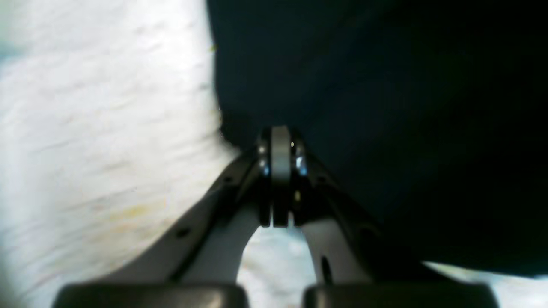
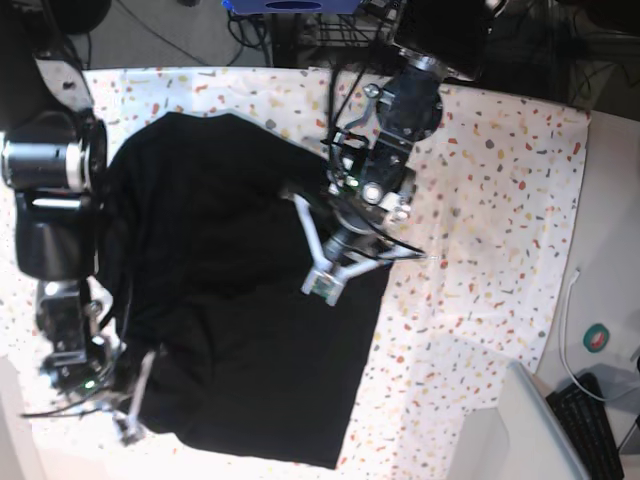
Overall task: Layout the t-shirt on the table in an organized manner, then fold the t-shirt properly
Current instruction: 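Grasp the shirt edges with both grippers and pull them apart to flatten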
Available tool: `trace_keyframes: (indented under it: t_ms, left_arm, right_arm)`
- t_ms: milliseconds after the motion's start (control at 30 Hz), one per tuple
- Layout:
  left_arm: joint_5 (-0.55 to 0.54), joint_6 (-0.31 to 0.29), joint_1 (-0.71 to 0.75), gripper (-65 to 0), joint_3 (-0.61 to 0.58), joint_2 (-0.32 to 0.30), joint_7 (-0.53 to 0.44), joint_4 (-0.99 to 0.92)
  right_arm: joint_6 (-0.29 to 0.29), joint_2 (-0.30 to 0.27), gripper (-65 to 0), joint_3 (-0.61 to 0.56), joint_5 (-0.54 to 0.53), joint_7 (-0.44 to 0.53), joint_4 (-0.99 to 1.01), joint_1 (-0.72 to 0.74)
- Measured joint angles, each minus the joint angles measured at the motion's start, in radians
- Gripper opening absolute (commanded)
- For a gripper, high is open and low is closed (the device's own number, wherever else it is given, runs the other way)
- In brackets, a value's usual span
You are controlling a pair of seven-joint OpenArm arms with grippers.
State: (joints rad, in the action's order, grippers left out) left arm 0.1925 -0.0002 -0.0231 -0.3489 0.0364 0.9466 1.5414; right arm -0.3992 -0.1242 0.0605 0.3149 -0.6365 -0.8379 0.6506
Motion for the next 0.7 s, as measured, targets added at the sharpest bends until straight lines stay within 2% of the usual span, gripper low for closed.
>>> trace_keyframes:
  t_ms: [33,67,133,200,333,400,467,533,567,700]
  left_arm:
    - [-0.035,-0.027,0.011,-65.0,-0.007,-0.008,-0.001,-0.008]
    - [-0.061,-0.029,0.034,-65.0,0.001,-0.027,-0.004,0.000]
    - [0.002,0.005,0.085,-65.0,0.043,-0.060,-0.032,0.044]
    - [0.005,0.002,0.096,-65.0,0.067,-0.076,-0.065,0.043]
    - [-0.010,-0.003,0.021,-65.0,0.091,-0.069,-0.068,-0.027]
    - [-0.011,-0.003,-0.018,-65.0,0.094,-0.061,-0.099,-0.075]
    - [-0.018,-0.006,-0.037,-65.0,0.097,-0.065,-0.092,-0.100]
    - [-0.017,-0.006,0.025,-65.0,0.100,-0.086,-0.103,-0.014]
    - [-0.014,-0.005,0.052,-65.0,0.100,-0.096,-0.097,0.009]
    - [-0.036,-0.002,0.080,-65.0,0.103,-0.119,-0.100,0.042]
  right_arm:
    - [0.016,-0.009,-65.0,0.007,0.012,-0.015,-0.023,-0.003]
    - [0.029,-0.012,-65.0,0.021,0.033,-0.051,-0.062,-0.026]
    - [0.025,-0.016,-65.0,0.020,0.015,-0.087,-0.179,-0.117]
    - [0.015,-0.009,-65.0,0.012,0.010,-0.091,-0.227,-0.183]
    - [0.010,0.031,-65.0,-0.004,0.005,-0.040,-0.163,-0.113]
    - [0.010,0.020,-65.0,0.000,0.004,0.001,-0.129,-0.062]
    - [0.038,0.023,-65.0,-0.013,0.038,-0.037,-0.142,-0.064]
    - [0.023,0.035,-65.0,-0.026,0.018,-0.154,-0.272,-0.157]
    - [0.010,0.043,-65.0,-0.033,0.000,-0.181,-0.329,-0.209]
    - [0.009,0.057,-65.0,-0.031,0.007,-0.179,-0.550,-0.348]
